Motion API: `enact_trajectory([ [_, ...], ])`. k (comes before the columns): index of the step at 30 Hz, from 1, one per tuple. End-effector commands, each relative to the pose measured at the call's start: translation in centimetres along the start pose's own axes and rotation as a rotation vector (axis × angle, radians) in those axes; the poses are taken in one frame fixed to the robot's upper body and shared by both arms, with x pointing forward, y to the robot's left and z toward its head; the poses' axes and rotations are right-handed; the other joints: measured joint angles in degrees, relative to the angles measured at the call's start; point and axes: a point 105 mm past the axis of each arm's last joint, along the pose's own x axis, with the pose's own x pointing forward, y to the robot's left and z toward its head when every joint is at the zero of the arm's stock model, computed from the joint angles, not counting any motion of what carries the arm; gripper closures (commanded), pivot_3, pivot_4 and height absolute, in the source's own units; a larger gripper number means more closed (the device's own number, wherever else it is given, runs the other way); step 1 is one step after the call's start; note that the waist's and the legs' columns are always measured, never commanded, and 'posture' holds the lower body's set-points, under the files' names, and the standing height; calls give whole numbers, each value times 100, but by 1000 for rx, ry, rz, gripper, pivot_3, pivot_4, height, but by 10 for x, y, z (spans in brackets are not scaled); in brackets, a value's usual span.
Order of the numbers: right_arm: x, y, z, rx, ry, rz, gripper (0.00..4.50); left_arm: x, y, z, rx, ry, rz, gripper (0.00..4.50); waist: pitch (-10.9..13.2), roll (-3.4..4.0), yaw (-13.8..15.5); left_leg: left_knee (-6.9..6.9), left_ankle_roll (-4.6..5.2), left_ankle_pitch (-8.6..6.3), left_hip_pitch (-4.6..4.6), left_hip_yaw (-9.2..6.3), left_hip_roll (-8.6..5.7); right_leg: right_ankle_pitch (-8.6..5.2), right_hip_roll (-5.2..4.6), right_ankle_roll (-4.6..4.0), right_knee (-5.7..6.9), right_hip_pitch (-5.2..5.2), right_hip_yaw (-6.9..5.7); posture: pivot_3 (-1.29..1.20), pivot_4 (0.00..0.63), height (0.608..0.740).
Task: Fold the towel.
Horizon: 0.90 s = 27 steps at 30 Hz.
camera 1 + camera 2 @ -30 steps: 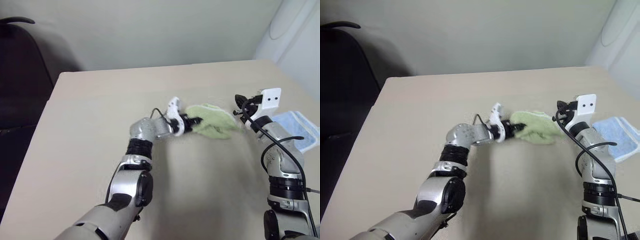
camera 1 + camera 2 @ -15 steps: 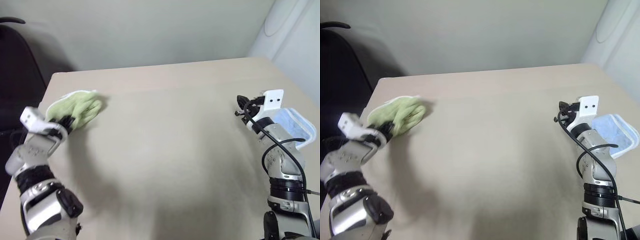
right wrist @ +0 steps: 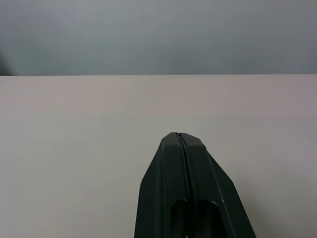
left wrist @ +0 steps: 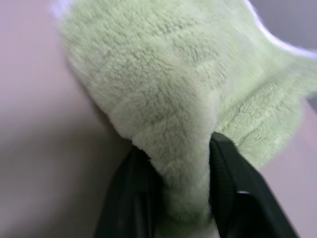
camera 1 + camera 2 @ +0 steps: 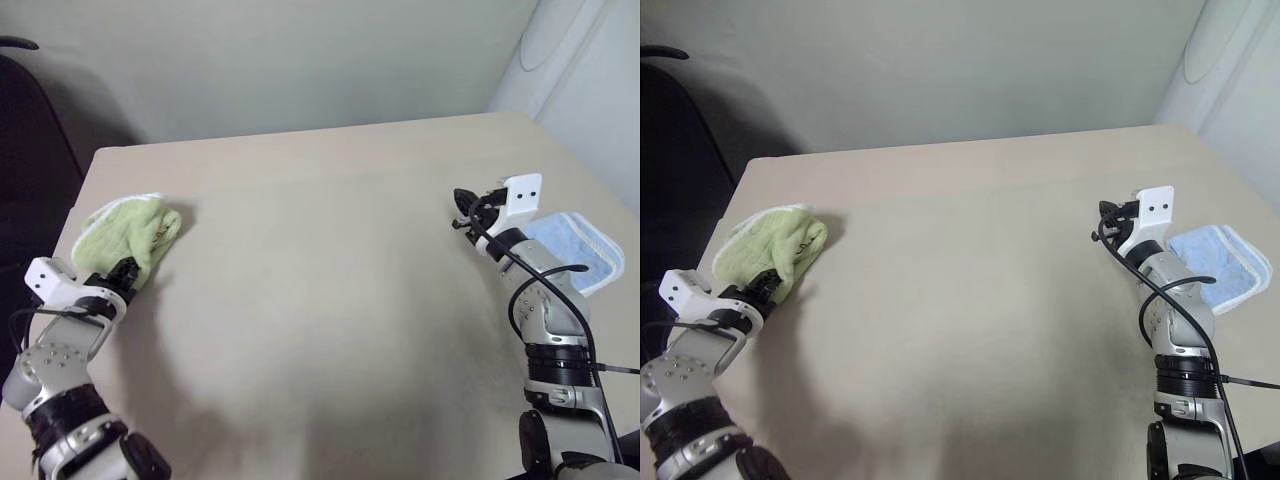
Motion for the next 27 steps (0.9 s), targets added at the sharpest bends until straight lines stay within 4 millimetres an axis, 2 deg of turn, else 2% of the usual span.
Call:
enact_trajectory([
  [1,-1,5,12,-16,-53,20,4500,-19,-16,0,58,10,-112,3246,-1,-1,5,0,0,0,-1,-3,0,-5,-1,-10,0,1,0,0,150,735],
  [3,-2,6,11,-13,-50,21,4500,-24,-16,-1,69,14,-120,3246,-1,-2,10,0,-1,-2,-2,-5,0,-18,-1,-35,-1,1,0,0,150,735],
  [6,-1,13,6,0,-40,36,4500,-42,5,1,58,-5,-76,3246,-2,-3,1,0,-3,-2,-1,-10,1,-18,-1,-45,1,2,2,0,150,735],
  [10,4,19,2,15,-29,65,4500,-57,17,5,51,-26,-48,3246,-3,-4,-68,-1,-11,-7,0,-10,6,-17,7,-49,5,-1,2,0,150,735],
  [13,11,28,1,28,-30,103,4500,-66,13,5,42,-40,-71,2679,-3,-6,-84,-1,-12,-8,1,-11,12,-16,12,-54,5,-1,5,0,150,735],
  [20,22,44,-2,46,-38,152,4500,-76,9,8,26,-67,-97,203,-3,-5,-83,-2,-18,-11,0,-26,19,-13,15,-74,7,-1,5,0,150,735],
  [21,23,45,-2,49,-40,157,4500,-77,10,7,32,-66,-89,13,-3,-5,-83,-2,-19,-11,0,-29,20,-12,16,-79,7,-1,4,0,150,735],
  [24,24,48,1,55,-52,164,4500,-80,15,9,20,-77,-74,13,-3,-6,-84,-3,-21,-11,0,-30,22,-11,17,-83,8,2,3,0,150,735],
  [27,22,48,-4,62,-46,160,4500,-92,30,8,-10,-94,-42,13,-4,-6,-84,-3,-28,-8,0,-31,22,-10,20,-87,8,2,3,0,150,735],
])
